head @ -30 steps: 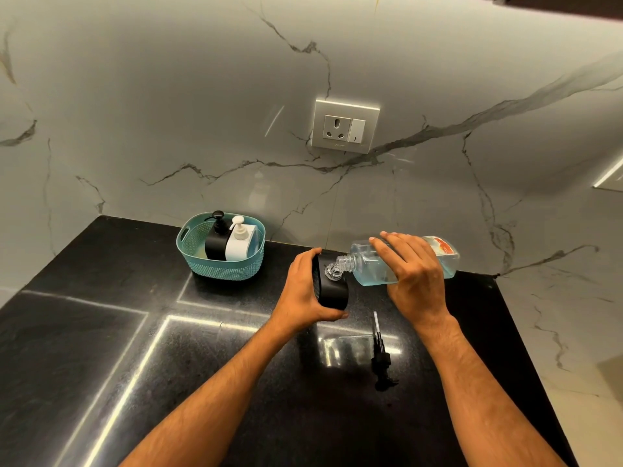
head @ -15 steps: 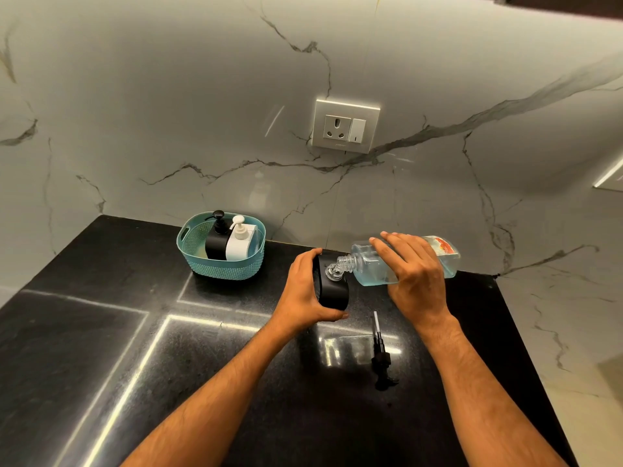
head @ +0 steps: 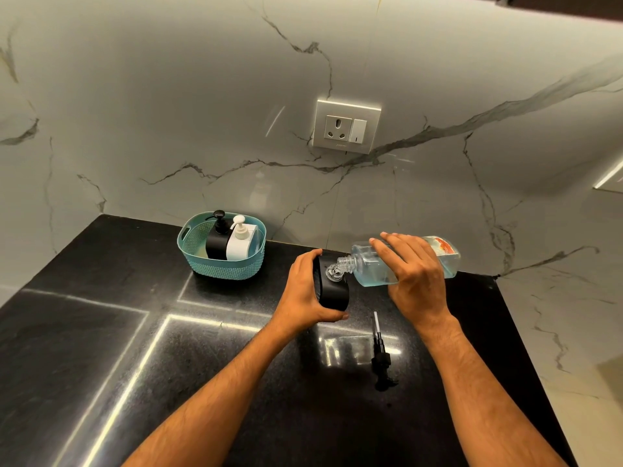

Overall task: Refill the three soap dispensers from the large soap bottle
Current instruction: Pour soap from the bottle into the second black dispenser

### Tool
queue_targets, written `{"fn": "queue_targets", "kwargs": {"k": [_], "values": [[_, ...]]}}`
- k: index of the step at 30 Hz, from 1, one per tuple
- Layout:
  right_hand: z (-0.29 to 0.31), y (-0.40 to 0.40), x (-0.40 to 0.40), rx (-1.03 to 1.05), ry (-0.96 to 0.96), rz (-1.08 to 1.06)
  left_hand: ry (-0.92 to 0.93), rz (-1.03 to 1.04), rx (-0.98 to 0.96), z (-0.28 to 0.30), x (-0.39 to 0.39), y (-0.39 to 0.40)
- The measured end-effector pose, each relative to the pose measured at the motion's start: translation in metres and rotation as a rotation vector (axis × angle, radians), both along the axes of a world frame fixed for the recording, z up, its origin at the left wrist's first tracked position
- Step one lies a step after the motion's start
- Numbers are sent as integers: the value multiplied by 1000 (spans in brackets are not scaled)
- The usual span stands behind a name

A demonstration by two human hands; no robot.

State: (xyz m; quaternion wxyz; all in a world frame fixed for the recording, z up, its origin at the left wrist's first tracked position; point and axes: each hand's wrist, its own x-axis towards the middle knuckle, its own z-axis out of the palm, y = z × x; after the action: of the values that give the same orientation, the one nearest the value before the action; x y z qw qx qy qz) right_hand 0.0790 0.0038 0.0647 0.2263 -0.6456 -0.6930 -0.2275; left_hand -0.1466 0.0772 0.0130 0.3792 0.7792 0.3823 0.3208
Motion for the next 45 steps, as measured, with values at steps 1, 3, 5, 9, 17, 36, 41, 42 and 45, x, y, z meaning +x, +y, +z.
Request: {"fn": "queue_targets", "kwargs": {"k": [1, 3, 5, 9, 17, 36, 41, 42, 45], "values": [[0, 0, 0, -4, 0, -2, 1, 0, 0, 0, 0, 0], [0, 0, 1, -11, 1, -5, 6, -2, -2, 0, 0, 0], [0, 0, 1, -9, 1, -2, 3, -4, -2, 1, 1, 0], [2, -1, 0, 19, -3, 11, -5, -5, -1, 0, 1, 0], [3, -1, 1, 16, -10, 10, 11, -6, 1, 0, 2, 0], [4, -1, 5, 28, -40, 9, 20, -10, 3, 4, 3, -1], [4, -1, 5, 36, -43, 9, 25, -10, 6, 3, 3, -1], [4, -1, 5, 37, -44, 8, 26, -9, 6, 3, 3, -2], [4, -1, 5, 42, -48, 10, 28, -8, 3, 3, 3, -2]]}}
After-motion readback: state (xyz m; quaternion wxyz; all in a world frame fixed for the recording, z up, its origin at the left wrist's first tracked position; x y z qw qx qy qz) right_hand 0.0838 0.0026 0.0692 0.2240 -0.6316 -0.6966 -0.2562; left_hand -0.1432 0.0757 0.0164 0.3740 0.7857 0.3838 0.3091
